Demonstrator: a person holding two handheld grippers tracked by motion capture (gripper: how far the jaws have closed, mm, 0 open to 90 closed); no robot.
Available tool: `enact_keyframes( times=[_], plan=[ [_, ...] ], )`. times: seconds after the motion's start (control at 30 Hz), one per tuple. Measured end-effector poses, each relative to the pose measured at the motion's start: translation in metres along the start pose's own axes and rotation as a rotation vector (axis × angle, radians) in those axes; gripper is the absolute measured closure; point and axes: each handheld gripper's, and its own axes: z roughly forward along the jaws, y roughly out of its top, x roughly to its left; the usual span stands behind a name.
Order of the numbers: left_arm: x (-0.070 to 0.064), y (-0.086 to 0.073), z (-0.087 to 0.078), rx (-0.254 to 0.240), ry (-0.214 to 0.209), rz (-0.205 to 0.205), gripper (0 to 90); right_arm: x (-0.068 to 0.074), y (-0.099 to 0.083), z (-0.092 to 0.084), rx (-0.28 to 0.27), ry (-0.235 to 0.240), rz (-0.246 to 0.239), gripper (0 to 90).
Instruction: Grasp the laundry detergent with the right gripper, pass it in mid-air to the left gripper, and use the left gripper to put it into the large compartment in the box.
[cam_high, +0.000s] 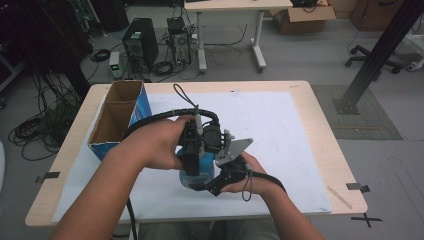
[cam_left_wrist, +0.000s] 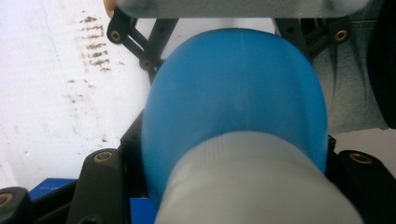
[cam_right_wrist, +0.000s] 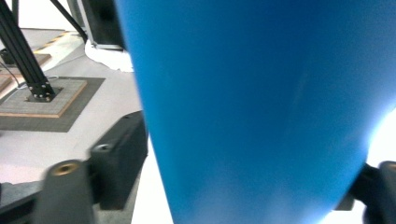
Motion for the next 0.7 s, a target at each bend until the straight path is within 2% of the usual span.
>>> enact_keyframes(
  times=[0.03,0.07,0.13,0.27,0.37,0.6,0.7],
  plan=[
    [0.001,0.000,-0.003,-0.002,0.002,-0.002,39.3,-0.001,-0.002,-0.002,-0.012,-0.013,0.023,14.6],
    [0.001,0.000,-0.004,-0.001,0.001,-0.006,39.3,-0.002,-0.002,-0.003,-0.017,-0.021,0.025,11.8],
    [0.002,-0.001,-0.005,-0.003,0.000,-0.004,39.3,-0.003,-0.003,-0.006,-0.030,-0.036,0.041,10.0],
    [0.004,-0.002,-0.007,-0.002,-0.015,-0.029,39.3,-0.006,-0.005,-0.014,-0.036,-0.057,0.056,3.6],
    [0.006,-0.003,-0.008,0.001,-0.015,-0.031,39.2,-0.006,-0.006,-0.019,-0.037,-0.059,0.062,2.1],
    [0.012,-0.006,-0.016,0.000,-0.020,-0.047,39.1,-0.013,-0.005,-0.054,-0.030,-0.099,0.079,0.2],
    [0.016,-0.009,-0.021,-0.007,-0.023,-0.064,39.2,-0.016,-0.005,-0.072,-0.005,-0.123,0.086,0.2]
  ],
)
